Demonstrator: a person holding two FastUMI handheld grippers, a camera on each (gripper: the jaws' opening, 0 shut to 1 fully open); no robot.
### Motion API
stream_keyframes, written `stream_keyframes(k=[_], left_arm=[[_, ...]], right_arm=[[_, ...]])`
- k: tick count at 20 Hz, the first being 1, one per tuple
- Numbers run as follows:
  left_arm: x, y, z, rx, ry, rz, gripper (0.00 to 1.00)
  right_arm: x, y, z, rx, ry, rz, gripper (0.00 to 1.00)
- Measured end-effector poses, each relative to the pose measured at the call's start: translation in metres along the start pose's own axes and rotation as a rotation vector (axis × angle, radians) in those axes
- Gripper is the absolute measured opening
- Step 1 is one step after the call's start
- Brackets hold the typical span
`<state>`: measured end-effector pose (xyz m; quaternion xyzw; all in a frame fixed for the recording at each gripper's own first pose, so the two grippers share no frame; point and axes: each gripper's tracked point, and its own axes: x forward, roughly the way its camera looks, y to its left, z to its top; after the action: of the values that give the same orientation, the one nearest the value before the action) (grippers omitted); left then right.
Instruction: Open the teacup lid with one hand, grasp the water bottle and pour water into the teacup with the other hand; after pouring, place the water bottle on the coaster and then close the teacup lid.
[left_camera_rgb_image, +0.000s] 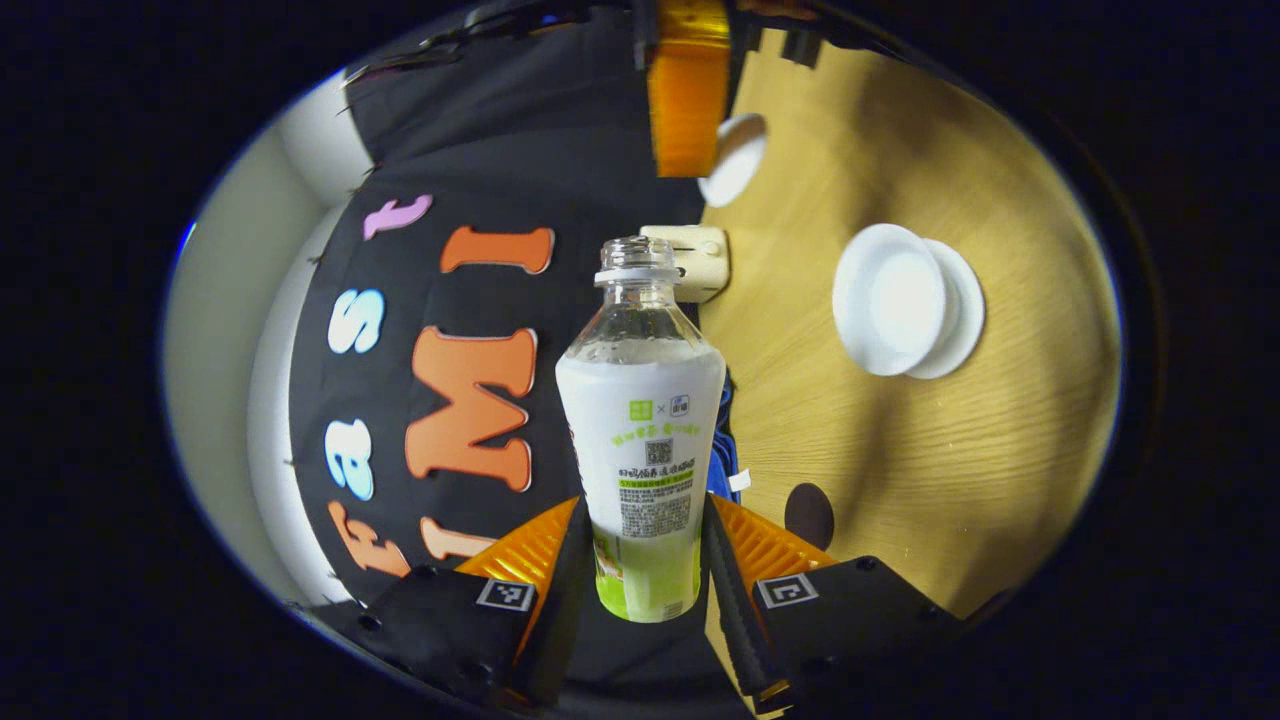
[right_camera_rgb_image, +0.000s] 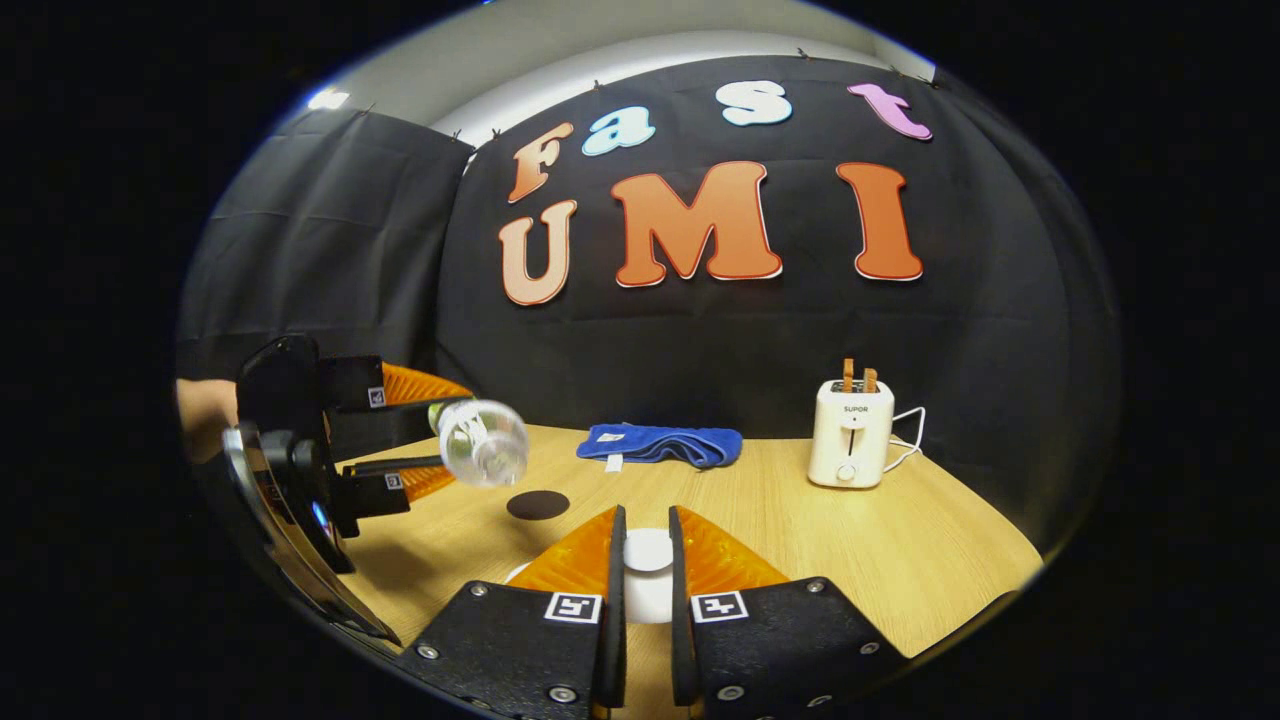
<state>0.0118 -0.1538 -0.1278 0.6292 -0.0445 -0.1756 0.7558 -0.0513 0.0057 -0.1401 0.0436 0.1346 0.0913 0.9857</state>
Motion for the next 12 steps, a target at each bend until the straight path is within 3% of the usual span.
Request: stream_keyframes(k=[6, 9, 10, 12], left_arm=[[0.001, 0.090, -0.038, -0.645, 0.024, 0.214, 0.65], [0.008, 0.101, -0.073, -1.009, 0.061, 0.253, 0.62], [0.009, 0.099, -0.081, -1.116, 0.063, 0.252, 0.66], [0.015, 0.093, -0.091, -1.279, 0.048, 0.249, 0.66]], right_arm=[[0.014, 0.017, -0.001, -0.008, 0.016, 0.020, 0.18], [0.018, 0.025, -0.001, -0.021, 0.024, 0.029, 0.18], [0.020, 0.026, -0.002, -0.027, 0.028, 0.030, 0.18], [0.021, 0.028, -0.002, -0.038, 0.032, 0.029, 0.18]])
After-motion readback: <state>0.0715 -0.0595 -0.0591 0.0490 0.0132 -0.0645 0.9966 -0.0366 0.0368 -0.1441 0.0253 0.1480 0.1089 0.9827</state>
